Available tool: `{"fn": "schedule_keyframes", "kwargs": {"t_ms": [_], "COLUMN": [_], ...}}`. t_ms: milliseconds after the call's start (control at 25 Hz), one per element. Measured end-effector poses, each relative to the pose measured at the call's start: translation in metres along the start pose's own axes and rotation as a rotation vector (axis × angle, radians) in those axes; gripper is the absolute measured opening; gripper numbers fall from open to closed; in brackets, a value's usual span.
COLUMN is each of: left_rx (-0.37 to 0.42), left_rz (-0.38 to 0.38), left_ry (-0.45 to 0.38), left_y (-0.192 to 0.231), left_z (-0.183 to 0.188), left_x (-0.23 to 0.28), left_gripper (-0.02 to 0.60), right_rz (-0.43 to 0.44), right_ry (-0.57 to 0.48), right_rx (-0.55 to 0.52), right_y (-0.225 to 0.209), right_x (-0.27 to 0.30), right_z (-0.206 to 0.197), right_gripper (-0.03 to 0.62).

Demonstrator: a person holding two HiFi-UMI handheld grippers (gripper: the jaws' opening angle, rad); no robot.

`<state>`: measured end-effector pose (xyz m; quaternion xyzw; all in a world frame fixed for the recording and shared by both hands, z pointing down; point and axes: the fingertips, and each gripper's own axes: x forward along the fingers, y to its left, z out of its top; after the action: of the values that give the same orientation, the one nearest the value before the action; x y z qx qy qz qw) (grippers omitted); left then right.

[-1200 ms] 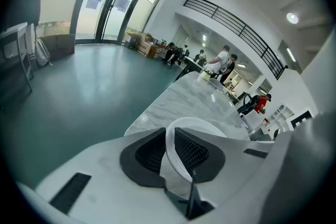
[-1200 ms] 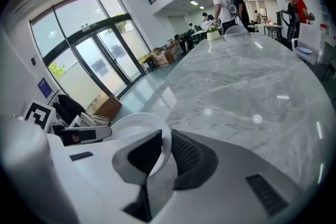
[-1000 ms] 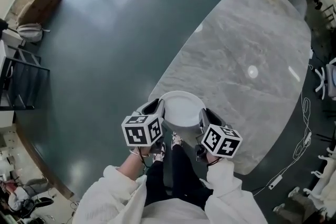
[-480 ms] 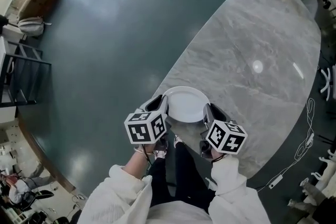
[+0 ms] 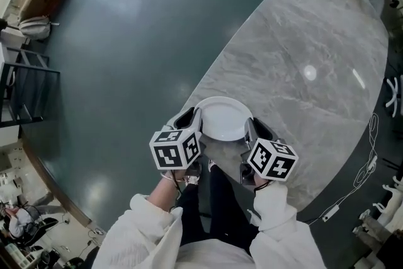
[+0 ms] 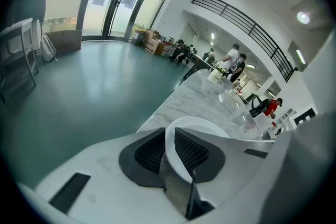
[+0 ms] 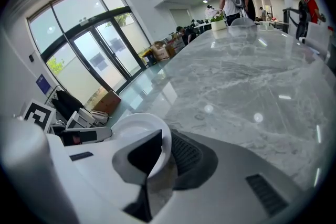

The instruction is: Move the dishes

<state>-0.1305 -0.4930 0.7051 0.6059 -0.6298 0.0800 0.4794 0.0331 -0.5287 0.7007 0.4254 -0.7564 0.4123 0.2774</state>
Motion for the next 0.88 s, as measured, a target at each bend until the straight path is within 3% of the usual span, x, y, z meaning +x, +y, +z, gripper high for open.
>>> {"fn": "schedule_keyframes", "kwargs": {"t_ms": [480, 600, 760, 880], "left_rx": [-0.066, -0.059, -0.034, -0.032], "left_rz": [-0.002, 0.008, 0.007, -0.003], "left_ry": [-0.009, -0.015, -0.047, -0.064], "left_y": [0.004, 0.002, 0.000, -0.004], "left_z": [-0.004, -0.005, -0.001, 0.003], "left_x": [-0.001, -0.003, -0.011, -0.021], "left_gripper": [0.043, 0.044, 0.135, 0.144], "right_rz": [-0.005, -0.009, -0.016, -0.021], "right_ry": [0.017, 0.009, -0.024, -0.048], "right_rx": [-0.030, -0.019, 0.006, 0.025], "right_y": [-0.001, -0.004, -0.007, -0.010], "right_x": [0.004, 0.001, -0.010, -0.022], "right_z": [-0.002, -0.003, 0.001, 0.004], "right_gripper": [0.110, 0.141, 0.143, 0.150]}}
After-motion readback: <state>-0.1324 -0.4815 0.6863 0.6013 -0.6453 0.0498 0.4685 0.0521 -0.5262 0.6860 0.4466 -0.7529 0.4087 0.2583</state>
